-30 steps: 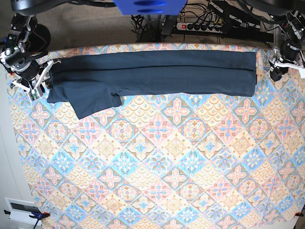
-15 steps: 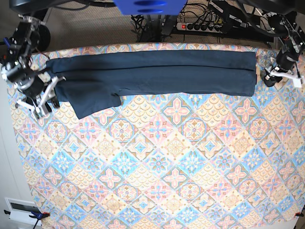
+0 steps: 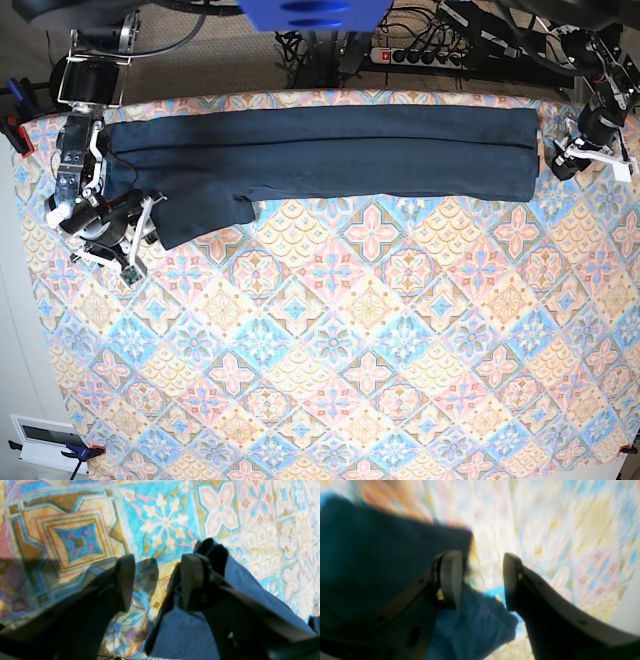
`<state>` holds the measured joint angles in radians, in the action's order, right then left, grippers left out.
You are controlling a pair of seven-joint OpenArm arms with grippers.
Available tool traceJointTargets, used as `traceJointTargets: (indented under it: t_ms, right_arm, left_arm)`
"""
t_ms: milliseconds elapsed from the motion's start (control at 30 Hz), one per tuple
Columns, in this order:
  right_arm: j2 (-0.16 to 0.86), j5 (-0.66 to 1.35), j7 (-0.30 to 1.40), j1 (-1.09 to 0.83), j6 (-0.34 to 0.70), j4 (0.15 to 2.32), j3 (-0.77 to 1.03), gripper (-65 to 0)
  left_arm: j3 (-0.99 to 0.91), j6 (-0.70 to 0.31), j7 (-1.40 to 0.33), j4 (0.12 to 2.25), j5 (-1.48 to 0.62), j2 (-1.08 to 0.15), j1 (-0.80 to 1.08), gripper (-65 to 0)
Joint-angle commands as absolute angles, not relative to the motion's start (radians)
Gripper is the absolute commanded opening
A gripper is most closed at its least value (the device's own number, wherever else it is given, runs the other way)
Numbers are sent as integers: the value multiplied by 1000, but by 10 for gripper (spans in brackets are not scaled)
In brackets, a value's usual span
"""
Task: Layout the t-shirt on the table in an organized manner, then fold the t-shirt properly
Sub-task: 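Regrasp the folded end with the right gripper and tuck the loose sleeve, then hold the folded strip with both grippers and straighten its ends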
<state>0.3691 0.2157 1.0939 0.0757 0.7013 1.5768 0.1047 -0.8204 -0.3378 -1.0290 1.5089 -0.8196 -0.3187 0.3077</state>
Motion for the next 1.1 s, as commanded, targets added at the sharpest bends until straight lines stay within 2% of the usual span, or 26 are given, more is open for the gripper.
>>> traceJointTargets:
  t_ms: [0,200,633,700,833,867,1067]
  right_arm:
    - [383,236,1047,108,698,1564,108,-398]
    - [383,236,981,110,698,1425,61,-349]
    - [383,236,912,110,698,1260,58,-352]
    - [383,236,915,110,698,1262,58,-402]
    - [383,268,915,107,698,1270,61,-624]
    - [383,302,915,105,698,1270,59,-650]
    - [400,565,928,61,698,1431,70,-641]
  left_arm:
    - [-828,-343,-1013,1527,-837,-341,306,-359]
    - [-828,-344,-1013,1527,-837,-341,303,-359]
    - [-826,-344,-1012,1527,-837,-344,297,-359]
    - [-826,-344,-1012,1527,-837,-344,295,-359]
    - [-826,-344,-1009,1527,-837,-344,295,-359]
    - [-826,-344,-1009,1527,-837,-344,295,-359]
    - [-826,-344,-1007,1527,-837,-344,295,-359]
